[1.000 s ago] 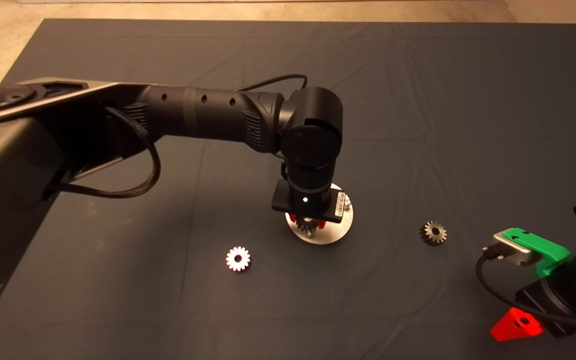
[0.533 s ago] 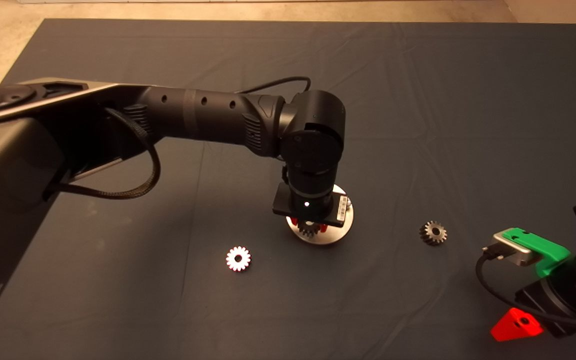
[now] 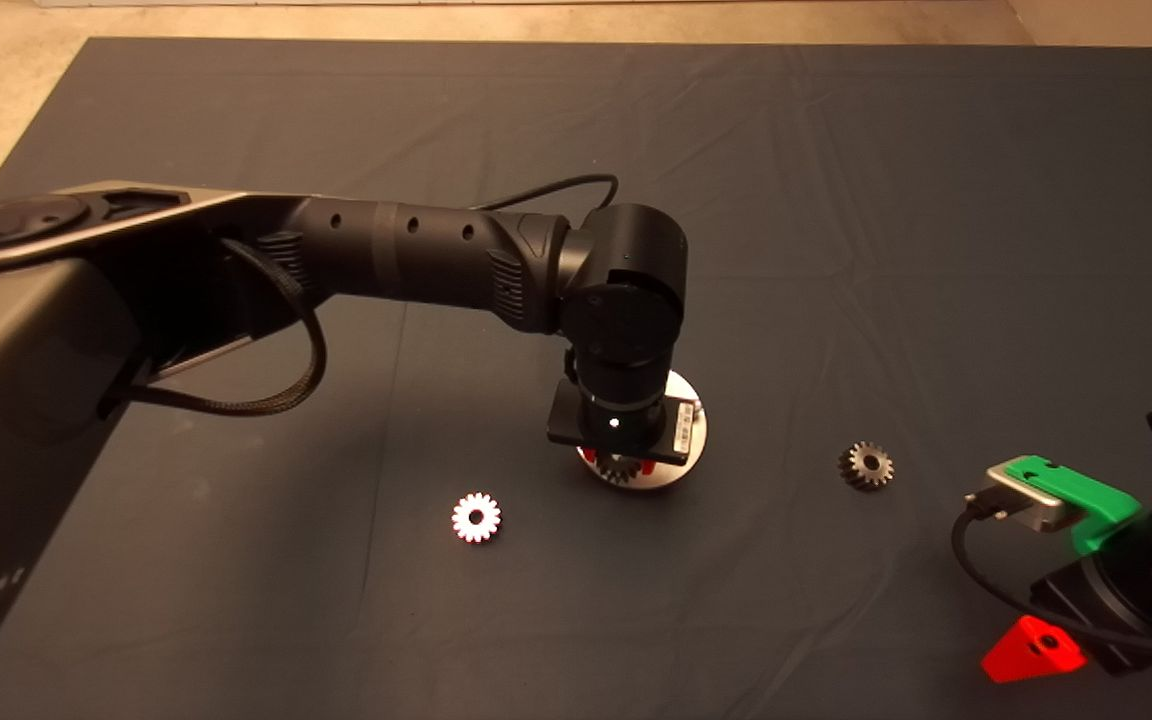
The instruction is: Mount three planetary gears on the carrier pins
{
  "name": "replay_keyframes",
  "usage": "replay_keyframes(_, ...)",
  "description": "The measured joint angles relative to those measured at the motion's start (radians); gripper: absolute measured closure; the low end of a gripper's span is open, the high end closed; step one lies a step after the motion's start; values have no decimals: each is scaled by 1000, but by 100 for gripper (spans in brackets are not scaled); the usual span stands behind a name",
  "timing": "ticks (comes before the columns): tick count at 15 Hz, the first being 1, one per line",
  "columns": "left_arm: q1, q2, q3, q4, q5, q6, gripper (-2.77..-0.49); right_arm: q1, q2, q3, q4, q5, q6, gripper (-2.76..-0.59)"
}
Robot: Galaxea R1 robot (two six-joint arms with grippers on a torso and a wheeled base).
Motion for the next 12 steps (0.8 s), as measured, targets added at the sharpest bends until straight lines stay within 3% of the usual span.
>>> replay_keyframes(10,1,1,0,3,0,-26,-100,0,0,0,0,0,0,-275)
replay_keyframes(12,11,0,0,4,0,-40,-100,0,0,0,0,0,0,-275)
